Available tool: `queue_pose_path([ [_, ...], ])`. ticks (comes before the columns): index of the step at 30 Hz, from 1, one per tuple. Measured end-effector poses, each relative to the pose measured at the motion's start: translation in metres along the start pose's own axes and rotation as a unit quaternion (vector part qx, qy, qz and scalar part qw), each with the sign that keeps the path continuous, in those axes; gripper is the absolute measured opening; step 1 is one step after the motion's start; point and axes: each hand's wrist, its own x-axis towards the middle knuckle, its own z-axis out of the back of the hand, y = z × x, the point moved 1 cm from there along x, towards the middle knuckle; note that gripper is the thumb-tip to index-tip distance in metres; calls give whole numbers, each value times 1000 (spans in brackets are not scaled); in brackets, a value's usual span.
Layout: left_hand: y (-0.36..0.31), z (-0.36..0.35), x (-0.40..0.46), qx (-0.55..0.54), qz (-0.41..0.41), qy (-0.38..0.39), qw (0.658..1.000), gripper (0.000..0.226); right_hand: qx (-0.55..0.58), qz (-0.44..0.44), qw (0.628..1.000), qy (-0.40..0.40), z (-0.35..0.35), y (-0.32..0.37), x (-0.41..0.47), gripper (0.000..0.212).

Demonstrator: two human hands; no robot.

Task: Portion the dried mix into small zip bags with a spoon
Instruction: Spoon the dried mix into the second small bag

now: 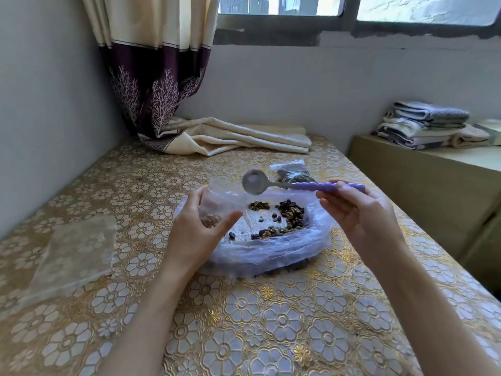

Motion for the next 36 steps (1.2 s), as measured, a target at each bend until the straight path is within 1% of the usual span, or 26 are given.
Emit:
queue_pose_path([
  [3, -1, 0, 0, 7, -3, 5, 1000, 91, 23, -45, 998, -39, 18, -5, 21, 10],
  [6, -2, 0, 0, 8, -2, 8, 1000, 93, -7, -43, 998, -49, 25, -11, 34, 10],
  [12, 0, -3, -1, 23, -1, 12, 1000, 94, -160, -2, 987, -30, 20, -10, 48, 13],
  [15, -1, -3, -1, 22, 0, 11, 1000, 96, -215, -7, 977, -11, 20, -7, 54, 15],
  [18, -1, -3, 0, 23, 1, 13, 1000, 95, -257, -13, 966, -10, 23, -4, 57, 17],
  [23, -1, -3, -1, 31, 0, 14, 999, 100, -260, -43, 964, 10, 21, -8, 55, 20],
  [25, -2, -3, -1, 32, 0, 13, 999, 98, -270, -57, 961, 28, 19, -13, 54, 22],
  [28, -1, -3, -1, 31, -1, 15, 999, 92, -306, -49, 950, 40, 18, -16, 52, 24],
  [31, -2, -3, -1, 27, -1, 13, 1000, 92, -314, -51, 948, 30, 19, -17, 51, 26],
  [36, -1, -3, -1, 27, -3, 15, 1000, 94, -270, -85, 959, 5, 21, -21, 50, 28],
])
